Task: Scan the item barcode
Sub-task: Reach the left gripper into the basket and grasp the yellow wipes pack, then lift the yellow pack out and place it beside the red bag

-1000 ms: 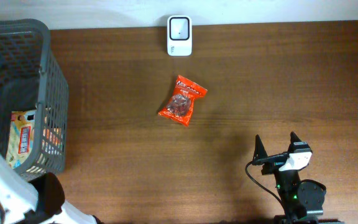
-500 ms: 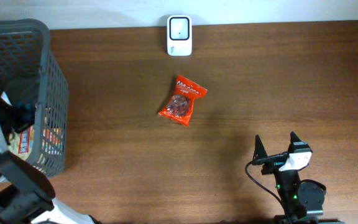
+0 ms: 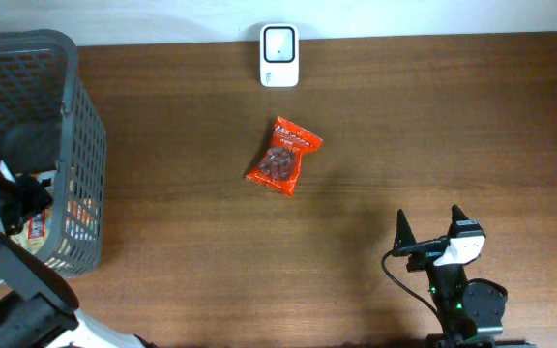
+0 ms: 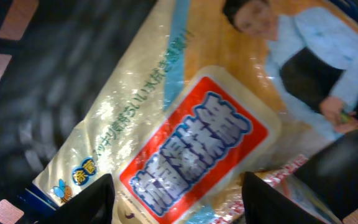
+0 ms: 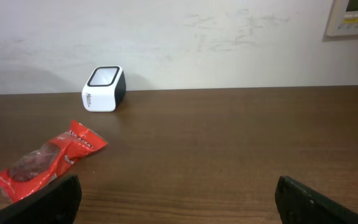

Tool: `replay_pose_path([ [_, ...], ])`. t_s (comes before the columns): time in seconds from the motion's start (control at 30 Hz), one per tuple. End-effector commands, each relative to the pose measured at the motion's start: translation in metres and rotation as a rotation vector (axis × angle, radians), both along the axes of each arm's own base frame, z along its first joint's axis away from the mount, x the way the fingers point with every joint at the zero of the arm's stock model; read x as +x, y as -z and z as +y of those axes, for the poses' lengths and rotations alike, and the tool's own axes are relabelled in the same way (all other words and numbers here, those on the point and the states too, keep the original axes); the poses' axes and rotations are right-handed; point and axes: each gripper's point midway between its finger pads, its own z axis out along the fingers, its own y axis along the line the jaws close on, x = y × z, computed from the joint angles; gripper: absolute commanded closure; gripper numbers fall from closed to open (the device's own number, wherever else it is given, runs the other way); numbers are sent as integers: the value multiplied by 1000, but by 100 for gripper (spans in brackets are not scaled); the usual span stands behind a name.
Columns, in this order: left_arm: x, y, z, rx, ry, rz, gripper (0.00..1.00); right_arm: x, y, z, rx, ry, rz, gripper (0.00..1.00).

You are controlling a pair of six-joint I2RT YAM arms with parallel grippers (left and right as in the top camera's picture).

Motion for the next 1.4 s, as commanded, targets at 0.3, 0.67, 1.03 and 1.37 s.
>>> replay_pose_path([
  [0.3,8,40,-22,-168,124,-2,40,0,3,3,-6,-15,2,1],
  [0.67,19,1,-22,-230,126,1,44,0,3,3,-6,-15,2,1],
  [1.03,-8,40,-13,-190,156,116,34,0,3,3,-6,-15,3,2],
  [1.37,-39,68,14,-5,80,259,65,0,3,3,-6,-15,2,1],
])
